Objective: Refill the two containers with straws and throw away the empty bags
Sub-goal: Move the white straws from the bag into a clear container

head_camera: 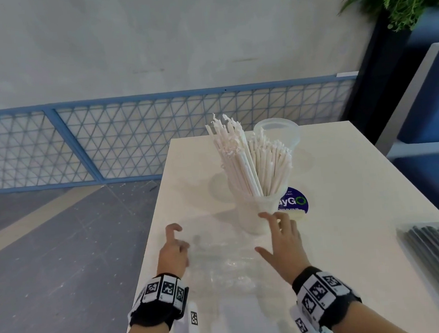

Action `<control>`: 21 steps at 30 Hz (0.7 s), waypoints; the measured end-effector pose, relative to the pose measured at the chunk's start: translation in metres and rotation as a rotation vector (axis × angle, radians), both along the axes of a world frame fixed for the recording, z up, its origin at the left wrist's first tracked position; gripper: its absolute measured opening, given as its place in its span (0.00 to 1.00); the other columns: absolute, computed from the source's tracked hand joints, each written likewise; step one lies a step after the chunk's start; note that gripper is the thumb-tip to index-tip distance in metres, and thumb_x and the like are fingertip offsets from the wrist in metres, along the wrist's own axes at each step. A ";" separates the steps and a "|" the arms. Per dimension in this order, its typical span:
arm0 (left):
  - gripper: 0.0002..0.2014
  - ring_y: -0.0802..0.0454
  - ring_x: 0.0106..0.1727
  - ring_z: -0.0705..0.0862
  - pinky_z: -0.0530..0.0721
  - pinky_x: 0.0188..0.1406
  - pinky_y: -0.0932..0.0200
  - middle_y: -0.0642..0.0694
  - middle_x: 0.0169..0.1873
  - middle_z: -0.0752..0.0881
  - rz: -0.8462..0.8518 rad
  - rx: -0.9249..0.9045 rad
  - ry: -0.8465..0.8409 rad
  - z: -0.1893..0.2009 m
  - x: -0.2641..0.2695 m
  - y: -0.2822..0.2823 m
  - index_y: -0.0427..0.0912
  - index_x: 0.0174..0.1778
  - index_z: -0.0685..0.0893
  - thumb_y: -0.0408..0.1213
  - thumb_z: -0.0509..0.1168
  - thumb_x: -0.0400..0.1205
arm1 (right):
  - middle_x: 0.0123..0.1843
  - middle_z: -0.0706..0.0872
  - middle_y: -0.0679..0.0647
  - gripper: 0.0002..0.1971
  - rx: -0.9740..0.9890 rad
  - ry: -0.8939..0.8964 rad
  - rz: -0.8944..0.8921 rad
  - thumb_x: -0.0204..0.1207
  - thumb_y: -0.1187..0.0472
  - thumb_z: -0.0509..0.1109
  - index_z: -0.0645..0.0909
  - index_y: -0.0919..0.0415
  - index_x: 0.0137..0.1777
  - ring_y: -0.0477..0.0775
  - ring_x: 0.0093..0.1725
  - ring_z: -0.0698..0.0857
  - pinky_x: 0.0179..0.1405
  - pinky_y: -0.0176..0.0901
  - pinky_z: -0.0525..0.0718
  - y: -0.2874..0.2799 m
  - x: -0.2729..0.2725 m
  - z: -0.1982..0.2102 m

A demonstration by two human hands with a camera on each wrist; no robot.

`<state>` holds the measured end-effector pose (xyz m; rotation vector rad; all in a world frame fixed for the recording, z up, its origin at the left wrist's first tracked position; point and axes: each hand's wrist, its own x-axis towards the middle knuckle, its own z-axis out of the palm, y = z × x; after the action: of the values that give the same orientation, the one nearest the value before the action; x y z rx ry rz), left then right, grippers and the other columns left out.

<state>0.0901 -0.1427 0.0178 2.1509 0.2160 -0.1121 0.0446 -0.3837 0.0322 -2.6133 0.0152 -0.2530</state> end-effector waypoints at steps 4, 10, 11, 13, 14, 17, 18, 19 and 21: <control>0.21 0.48 0.22 0.78 0.83 0.32 0.54 0.38 0.44 0.78 -0.103 -0.040 0.030 0.005 -0.004 -0.016 0.53 0.41 0.74 0.20 0.47 0.79 | 0.53 0.81 0.51 0.38 -0.220 0.025 0.102 0.46 0.51 0.86 0.73 0.45 0.58 0.54 0.45 0.84 0.48 0.50 0.85 0.009 -0.013 -0.010; 0.11 0.52 0.23 0.82 0.85 0.29 0.60 0.43 0.44 0.72 0.012 -0.464 0.189 0.010 -0.008 -0.066 0.37 0.49 0.72 0.21 0.47 0.84 | 0.48 0.83 0.49 0.35 -0.312 0.074 0.083 0.43 0.51 0.86 0.75 0.45 0.52 0.52 0.37 0.84 0.37 0.48 0.86 0.005 -0.020 -0.014; 0.10 0.51 0.26 0.83 0.85 0.30 0.60 0.45 0.44 0.72 -0.006 -0.510 0.221 0.012 -0.009 -0.076 0.36 0.51 0.70 0.21 0.47 0.84 | 0.48 0.84 0.50 0.36 -0.329 0.134 0.055 0.42 0.49 0.86 0.76 0.45 0.53 0.53 0.38 0.85 0.36 0.51 0.87 0.003 -0.021 -0.014; 0.07 0.50 0.32 0.85 0.85 0.31 0.60 0.48 0.44 0.71 -0.092 -0.542 0.260 0.014 -0.012 -0.094 0.37 0.53 0.69 0.23 0.50 0.84 | 0.59 0.84 0.55 0.38 -0.374 0.246 0.001 0.49 0.45 0.85 0.76 0.47 0.62 0.61 0.50 0.87 0.43 0.65 0.87 -0.003 -0.025 -0.012; 0.05 0.51 0.34 0.85 0.85 0.30 0.61 0.49 0.45 0.72 -0.151 -0.529 0.264 0.014 -0.014 -0.101 0.38 0.54 0.69 0.25 0.52 0.85 | 0.72 0.76 0.58 0.38 -0.367 0.294 -0.029 0.61 0.43 0.79 0.70 0.48 0.71 0.68 0.65 0.80 0.56 0.74 0.80 -0.010 -0.026 -0.012; 0.05 0.54 0.32 0.84 0.83 0.28 0.64 0.50 0.44 0.78 -0.287 -0.384 0.217 0.011 -0.015 -0.115 0.38 0.50 0.74 0.36 0.58 0.84 | 0.83 0.30 0.52 0.36 -0.335 0.618 -0.071 0.79 0.36 0.51 0.34 0.40 0.80 0.66 0.82 0.35 0.76 0.72 0.50 -0.040 -0.033 -0.021; 0.07 0.55 0.30 0.83 0.83 0.27 0.64 0.48 0.41 0.80 -0.296 -0.313 0.180 0.009 -0.014 -0.117 0.37 0.47 0.77 0.38 0.59 0.84 | 0.81 0.24 0.52 0.39 -0.337 0.668 -0.076 0.77 0.33 0.50 0.29 0.40 0.78 0.66 0.81 0.30 0.77 0.72 0.47 -0.049 -0.036 -0.023; 0.08 0.55 0.27 0.80 0.83 0.29 0.63 0.46 0.38 0.82 -0.294 -0.230 0.129 0.007 -0.012 -0.118 0.37 0.43 0.79 0.38 0.60 0.84 | 0.78 0.20 0.51 0.43 -0.351 0.689 -0.075 0.75 0.31 0.52 0.26 0.42 0.77 0.67 0.80 0.28 0.77 0.72 0.46 -0.058 -0.039 -0.027; 0.09 0.55 0.24 0.79 0.87 0.37 0.55 0.47 0.30 0.83 -0.284 -0.093 0.040 0.003 -0.008 -0.121 0.41 0.35 0.80 0.35 0.64 0.81 | 0.74 0.17 0.51 0.52 -0.381 0.739 -0.071 0.68 0.25 0.55 0.21 0.45 0.74 0.66 0.79 0.26 0.76 0.73 0.44 -0.072 -0.043 -0.032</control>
<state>0.0821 -0.2640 0.0203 2.0767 -0.0725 -0.3223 0.0015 -0.4560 0.0002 -2.9244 0.3425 0.7620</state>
